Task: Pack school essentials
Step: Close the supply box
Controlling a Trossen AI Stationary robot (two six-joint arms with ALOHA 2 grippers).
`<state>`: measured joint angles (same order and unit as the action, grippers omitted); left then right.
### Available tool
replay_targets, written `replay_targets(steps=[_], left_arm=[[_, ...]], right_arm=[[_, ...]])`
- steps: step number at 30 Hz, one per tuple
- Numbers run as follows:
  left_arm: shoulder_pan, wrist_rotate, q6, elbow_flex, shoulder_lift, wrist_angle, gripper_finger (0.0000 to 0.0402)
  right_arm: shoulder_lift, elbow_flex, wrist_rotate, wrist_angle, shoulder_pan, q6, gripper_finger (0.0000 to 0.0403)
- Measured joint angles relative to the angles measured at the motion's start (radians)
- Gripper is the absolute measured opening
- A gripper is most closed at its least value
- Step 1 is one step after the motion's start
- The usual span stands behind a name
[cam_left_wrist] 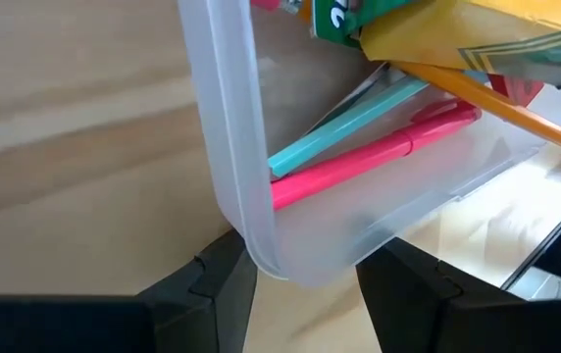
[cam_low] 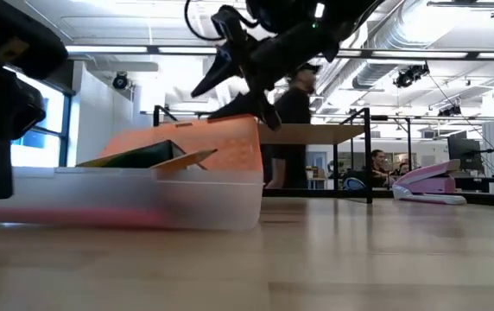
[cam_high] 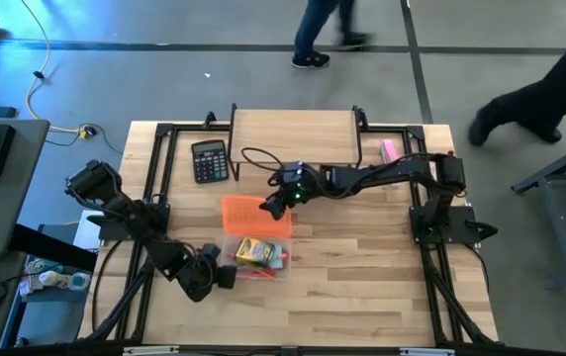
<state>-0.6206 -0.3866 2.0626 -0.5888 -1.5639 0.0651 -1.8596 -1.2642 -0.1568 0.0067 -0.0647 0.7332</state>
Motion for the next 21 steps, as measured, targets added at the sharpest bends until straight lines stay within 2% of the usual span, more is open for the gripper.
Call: replay_targets(steps=[9, 16, 21], left_arm=[[0.046, -0.03, -0.023, -0.001, 0.001, 0.044, 0.0158], [0.091, -0.072, -0.08, 0.0, 0.001, 0.062, 0.0158], [0.119, -0.081, -0.12, 0.0, 0.0, 0.073, 0.0158]], right_arm=[[0.076, -0.001, 0.013, -0.018, 0.033, -0.005, 0.0201], [0.083, -0.001, 0.022, -0.029, 0.08, 0.011, 0.0201], [0.077, 0.004, 0.068, -0.059, 0.121, 0.029, 0.0201]])
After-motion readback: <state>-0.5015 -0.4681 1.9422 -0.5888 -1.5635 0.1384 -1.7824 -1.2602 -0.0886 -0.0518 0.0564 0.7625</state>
